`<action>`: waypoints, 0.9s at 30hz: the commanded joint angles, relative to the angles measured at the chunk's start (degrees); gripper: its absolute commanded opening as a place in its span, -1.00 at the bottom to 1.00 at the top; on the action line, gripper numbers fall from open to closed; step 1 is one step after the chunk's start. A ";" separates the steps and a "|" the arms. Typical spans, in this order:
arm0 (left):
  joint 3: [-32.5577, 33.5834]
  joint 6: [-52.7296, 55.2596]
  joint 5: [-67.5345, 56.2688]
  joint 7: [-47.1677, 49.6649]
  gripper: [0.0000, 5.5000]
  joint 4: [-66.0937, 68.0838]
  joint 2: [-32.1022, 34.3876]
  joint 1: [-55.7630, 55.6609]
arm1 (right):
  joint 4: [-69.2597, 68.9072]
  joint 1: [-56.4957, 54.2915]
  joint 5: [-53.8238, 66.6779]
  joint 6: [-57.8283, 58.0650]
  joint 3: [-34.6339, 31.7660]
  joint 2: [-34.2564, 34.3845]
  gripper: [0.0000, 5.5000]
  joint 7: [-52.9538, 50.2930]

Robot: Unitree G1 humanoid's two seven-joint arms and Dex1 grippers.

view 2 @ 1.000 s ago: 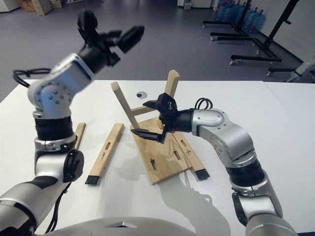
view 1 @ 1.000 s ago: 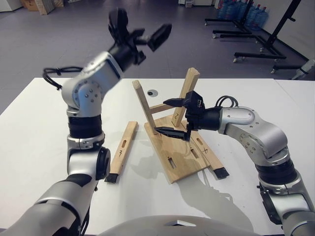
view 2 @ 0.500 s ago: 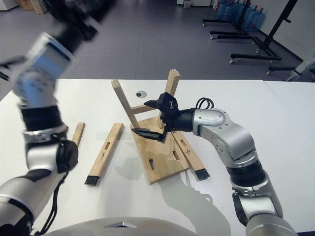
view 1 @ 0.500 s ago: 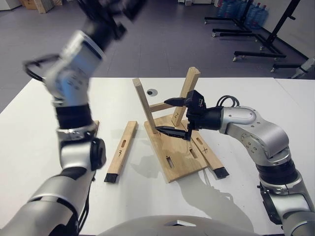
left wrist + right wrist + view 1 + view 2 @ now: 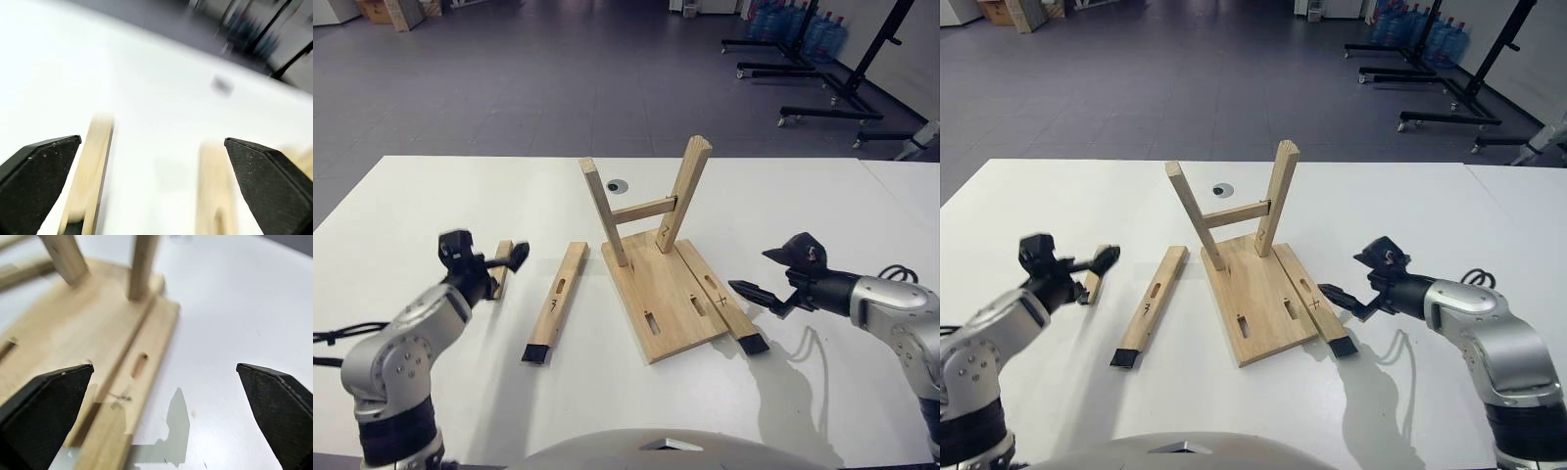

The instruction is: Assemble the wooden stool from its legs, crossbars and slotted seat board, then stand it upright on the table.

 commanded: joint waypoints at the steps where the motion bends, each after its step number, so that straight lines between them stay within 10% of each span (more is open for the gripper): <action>1: 0.19 1.20 0.52 -2.31 0.95 -1.83 2.45 1.81 | -3.35 4.07 1.89 4.87 -2.40 -3.12 0.96 1.36; 27: -10.71 -18.42 22.30 -7.87 0.86 28.11 -2.39 -1.17 | -1.16 -10.08 5.43 5.69 0.79 5.69 0.96 -7.00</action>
